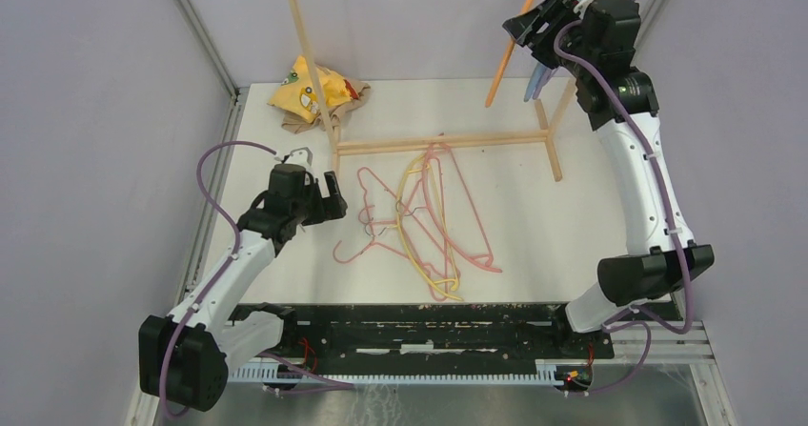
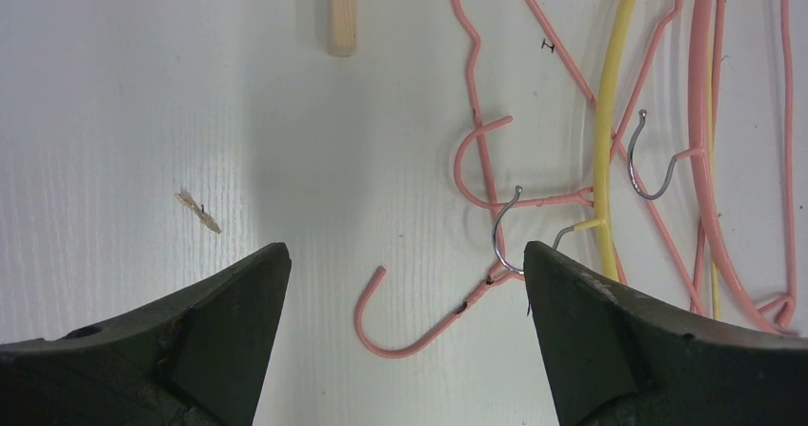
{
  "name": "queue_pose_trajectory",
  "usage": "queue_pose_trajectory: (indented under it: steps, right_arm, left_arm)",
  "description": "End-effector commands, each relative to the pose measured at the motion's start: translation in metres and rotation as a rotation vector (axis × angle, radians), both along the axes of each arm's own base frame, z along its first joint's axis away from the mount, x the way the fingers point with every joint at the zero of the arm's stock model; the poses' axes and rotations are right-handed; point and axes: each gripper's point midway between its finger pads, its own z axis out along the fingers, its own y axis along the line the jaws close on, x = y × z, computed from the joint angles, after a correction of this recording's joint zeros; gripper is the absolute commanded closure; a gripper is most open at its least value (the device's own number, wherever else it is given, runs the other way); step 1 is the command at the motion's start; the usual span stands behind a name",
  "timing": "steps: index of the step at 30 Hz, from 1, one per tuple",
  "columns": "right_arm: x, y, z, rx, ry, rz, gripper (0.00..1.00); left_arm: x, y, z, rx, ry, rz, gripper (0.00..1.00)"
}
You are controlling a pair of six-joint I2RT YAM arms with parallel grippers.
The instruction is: Organize the hangers
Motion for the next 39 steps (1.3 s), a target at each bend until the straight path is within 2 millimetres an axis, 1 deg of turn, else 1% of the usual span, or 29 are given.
queue_pose_trajectory:
  steps: [1, 4, 6, 10, 12, 15, 17, 19, 21, 22, 23, 25, 26, 29, 30, 32, 33, 34, 36, 37, 39]
  right_arm:
    - [-0.043, 0.0, 0.059, -0.013, -0.158, 0.06, 0.3]
    - [-0.064, 0.001, 0.072, -0.028, -0.197, 0.088, 0.25]
    - [-0.078, 0.0, 0.077, -0.052, -0.214, 0.101, 0.24]
    - [-0.104, -0.016, 0.086, -0.166, -0.269, 0.033, 0.23]
    - [-0.118, -0.023, 0.095, -0.211, -0.323, 0.008, 0.23]
    - [-0.131, -0.017, 0.099, -0.292, -0.362, 0.033, 0.24]
    - [-0.134, -0.005, 0.094, -0.342, -0.364, 0.081, 0.24]
    - [-0.134, 0.015, 0.086, -0.369, -0.361, 0.163, 0.25]
    - [-0.136, 0.042, 0.078, -0.379, -0.362, 0.264, 0.25]
    - [-0.136, 0.058, 0.073, -0.383, -0.354, 0.315, 0.25]
    - [-0.139, 0.075, 0.072, -0.385, -0.357, 0.368, 0.25]
    - [-0.141, 0.112, 0.061, -0.394, -0.333, 0.479, 0.26]
    - [-0.142, 0.127, 0.056, -0.4, -0.322, 0.519, 0.27]
    - [-0.146, 0.17, 0.025, -0.437, -0.247, 0.638, 0.28]
    - [-0.145, 0.181, 0.009, -0.452, -0.207, 0.672, 0.29]
    - [-0.149, 0.2, -0.029, -0.492, -0.113, 0.737, 0.33]
    - [-0.15, 0.207, -0.053, -0.513, -0.061, 0.764, 0.34]
    - [-0.152, 0.212, -0.077, -0.533, -0.006, 0.781, 0.36]
    - [-0.154, 0.213, -0.129, -0.561, 0.112, 0.797, 0.39]
    - [-0.155, 0.208, -0.166, -0.589, 0.196, 0.789, 0.4]
    - [-0.158, 0.197, -0.215, -0.639, 0.299, 0.773, 0.41]
  left_arm:
    - [0.011, 0.0, 0.01, 0.043, -0.057, -0.053, 0.01]
    - [0.011, -0.002, 0.007, 0.04, -0.049, -0.057, 0.01]
    - [0.011, -0.002, 0.005, 0.04, -0.045, -0.057, 0.01]
    - [0.011, -0.002, 0.003, 0.041, -0.039, -0.058, 0.01]
    - [0.011, -0.002, 0.001, 0.041, -0.035, -0.058, 0.01]
    - [0.011, -0.002, 0.0, 0.043, -0.03, -0.059, 0.01]
    - [0.012, -0.003, -0.002, 0.041, -0.025, -0.061, 0.01]
    - [0.012, -0.004, -0.003, 0.04, -0.021, -0.064, 0.01]
    - [0.013, -0.004, -0.006, 0.038, -0.013, -0.063, 0.01]
    - [0.013, -0.004, -0.008, 0.038, -0.008, -0.063, 0.01]
    - [0.014, -0.004, -0.009, 0.04, -0.004, -0.061, 0.01]
    - [0.014, -0.004, -0.01, 0.038, 0.0, -0.056, 0.01]
    - [0.014, -0.004, -0.01, 0.035, 0.0, -0.053, 0.01]
    - [0.014, -0.005, -0.009, 0.028, -0.003, -0.045, 0.01]
    - [0.014, -0.004, -0.008, 0.028, -0.005, -0.042, 0.01]
    - [0.013, -0.003, -0.008, 0.028, -0.004, -0.035, 0.01]
    - [0.012, -0.003, -0.009, 0.029, -0.003, -0.032, 0.01]
    - [0.011, -0.002, -0.01, 0.032, 0.0, -0.029, 0.01]
    - [0.009, 0.0, -0.01, 0.035, 0.004, -0.023, 0.01]
    - [0.007, 0.001, -0.011, 0.037, 0.005, -0.02, 0.01]
    - [0.004, 0.002, -0.012, 0.036, 0.007, -0.017, 0.01]
